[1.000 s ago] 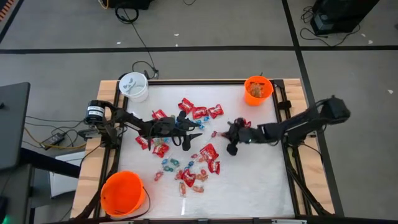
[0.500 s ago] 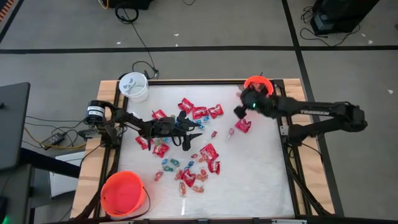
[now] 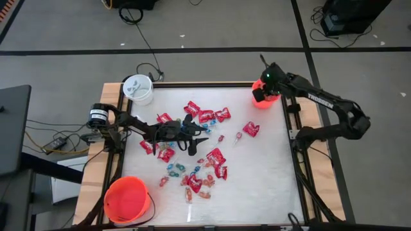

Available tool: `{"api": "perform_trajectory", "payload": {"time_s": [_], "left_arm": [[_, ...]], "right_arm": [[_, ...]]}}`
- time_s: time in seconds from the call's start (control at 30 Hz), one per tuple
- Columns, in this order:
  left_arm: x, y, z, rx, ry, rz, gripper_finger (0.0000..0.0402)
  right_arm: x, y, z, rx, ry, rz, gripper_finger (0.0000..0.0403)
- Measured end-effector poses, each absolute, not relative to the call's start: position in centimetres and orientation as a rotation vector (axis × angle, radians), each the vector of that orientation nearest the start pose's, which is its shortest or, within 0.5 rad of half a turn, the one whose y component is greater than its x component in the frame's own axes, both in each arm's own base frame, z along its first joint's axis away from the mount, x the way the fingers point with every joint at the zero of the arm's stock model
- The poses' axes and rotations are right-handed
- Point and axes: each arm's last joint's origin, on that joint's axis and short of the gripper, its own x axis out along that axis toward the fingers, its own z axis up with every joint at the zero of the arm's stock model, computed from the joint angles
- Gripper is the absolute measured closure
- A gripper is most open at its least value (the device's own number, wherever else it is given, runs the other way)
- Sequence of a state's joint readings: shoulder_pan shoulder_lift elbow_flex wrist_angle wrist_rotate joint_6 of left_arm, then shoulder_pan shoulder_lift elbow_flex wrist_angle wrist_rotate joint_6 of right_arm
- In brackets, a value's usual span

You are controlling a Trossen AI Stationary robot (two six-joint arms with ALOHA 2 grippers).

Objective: Sort candy by brand, put in halloween buckets
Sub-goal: Put the orange gummy into the top orange bucket

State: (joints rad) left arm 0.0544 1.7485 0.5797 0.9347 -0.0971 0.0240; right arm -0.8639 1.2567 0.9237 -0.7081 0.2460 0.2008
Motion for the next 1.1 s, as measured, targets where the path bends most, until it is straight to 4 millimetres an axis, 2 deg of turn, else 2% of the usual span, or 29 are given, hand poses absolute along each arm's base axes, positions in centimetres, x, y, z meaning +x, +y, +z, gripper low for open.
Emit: {"api": "perform_trajectory", "payload": {"time_s": [0.17, 0.33, 0.57, 0.7, 0.83, 1.0, 1.1], "left_arm": [[31.1, 2.0, 14.0, 0.055, 0.232, 0.155, 0.0189], [31.1, 2.0, 14.0, 0.049, 0.224, 0.156, 0.0189], [31.2, 2.0, 14.1, 0.028, 0.211, 0.159, 0.0189], [31.2, 2.0, 14.5, 0.026, 0.168, 0.159, 0.0189], [31.3, 2.0, 14.8, 0.021, 0.143, 0.159, 0.0189], [31.3, 2.0, 14.8, 0.018, 0.144, 0.159, 0.0189], [31.3, 2.0, 14.7, 0.000, 0.146, 0.160, 0.0189]], "right_arm": [[14.5, -20.8, 22.3, 0.601, 1.035, -1.094, 0.0387], [14.8, -21.8, 20.2, 0.698, 1.081, -1.017, 0.0386], [15.0, -22.0, 19.6, 0.686, 1.118, -0.995, 0.0315], [14.7, -21.7, 20.9, 0.652, 1.058, -1.000, 0.0277], [14.3, -20.9, 23.2, 0.609, 0.947, -1.018, 0.0253], [13.7, -19.1, 26.5, 0.528, 0.786, -1.005, 0.0247], [14.1, -17.7, 28.1, 0.491, 0.688, -0.892, 0.0247]]}}
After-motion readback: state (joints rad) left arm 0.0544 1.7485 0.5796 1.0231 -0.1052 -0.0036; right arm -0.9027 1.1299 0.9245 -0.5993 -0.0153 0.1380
